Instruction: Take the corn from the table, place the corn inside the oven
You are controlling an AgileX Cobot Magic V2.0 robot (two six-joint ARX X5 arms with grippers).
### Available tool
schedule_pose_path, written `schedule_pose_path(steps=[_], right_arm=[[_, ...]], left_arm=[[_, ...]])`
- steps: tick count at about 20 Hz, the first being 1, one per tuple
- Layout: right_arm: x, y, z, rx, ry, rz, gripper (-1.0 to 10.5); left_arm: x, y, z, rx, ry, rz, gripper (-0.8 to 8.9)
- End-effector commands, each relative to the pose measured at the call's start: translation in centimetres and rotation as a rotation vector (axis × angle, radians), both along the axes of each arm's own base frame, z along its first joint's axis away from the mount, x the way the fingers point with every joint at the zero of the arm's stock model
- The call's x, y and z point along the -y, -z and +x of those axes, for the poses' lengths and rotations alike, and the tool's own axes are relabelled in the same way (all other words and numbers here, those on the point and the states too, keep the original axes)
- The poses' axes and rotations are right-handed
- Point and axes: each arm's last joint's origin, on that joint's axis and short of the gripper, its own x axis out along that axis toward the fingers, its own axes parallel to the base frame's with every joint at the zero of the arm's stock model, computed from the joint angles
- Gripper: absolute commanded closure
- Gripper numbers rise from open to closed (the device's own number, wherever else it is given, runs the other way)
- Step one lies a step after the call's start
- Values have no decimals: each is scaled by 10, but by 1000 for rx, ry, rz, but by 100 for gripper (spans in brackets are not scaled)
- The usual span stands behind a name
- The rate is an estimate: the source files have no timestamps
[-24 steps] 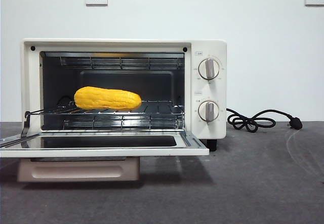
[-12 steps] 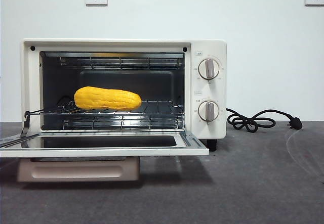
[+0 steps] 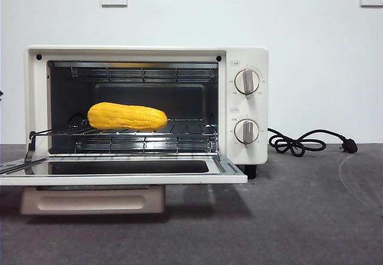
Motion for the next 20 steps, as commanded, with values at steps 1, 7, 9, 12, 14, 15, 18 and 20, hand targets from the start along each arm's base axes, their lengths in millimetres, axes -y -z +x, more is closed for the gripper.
schedule_pose_path(steps=[1,7,9,12,14,15,18,20], right_arm=[[-1,0,1,6,-10,1,959],[0,1,1,3,-10,-1,959],[0,1,1,2,-10,-1,959],[0,1,1,2,-10,-1,959],[0,1,1,3,-10,-1,959],[0,1,1,3,-10,-1,959],[0,1,1,2,-10,-1,959],[0,1,1,2,-10,-1,959]], left_arm=[[-3,3,-5,-21,2,-75,822],[-21,-8,-10,34,-72,-285,822],[-29,-17,-11,114,-95,-396,822],[-41,-33,-12,251,-116,-571,822],[-46,-45,-9,343,-107,-659,821],[-48,-52,-8,370,-107,-685,822],[-49,-75,-5,454,-97,-671,822],[-49,-97,-6,510,-87,-656,822]])
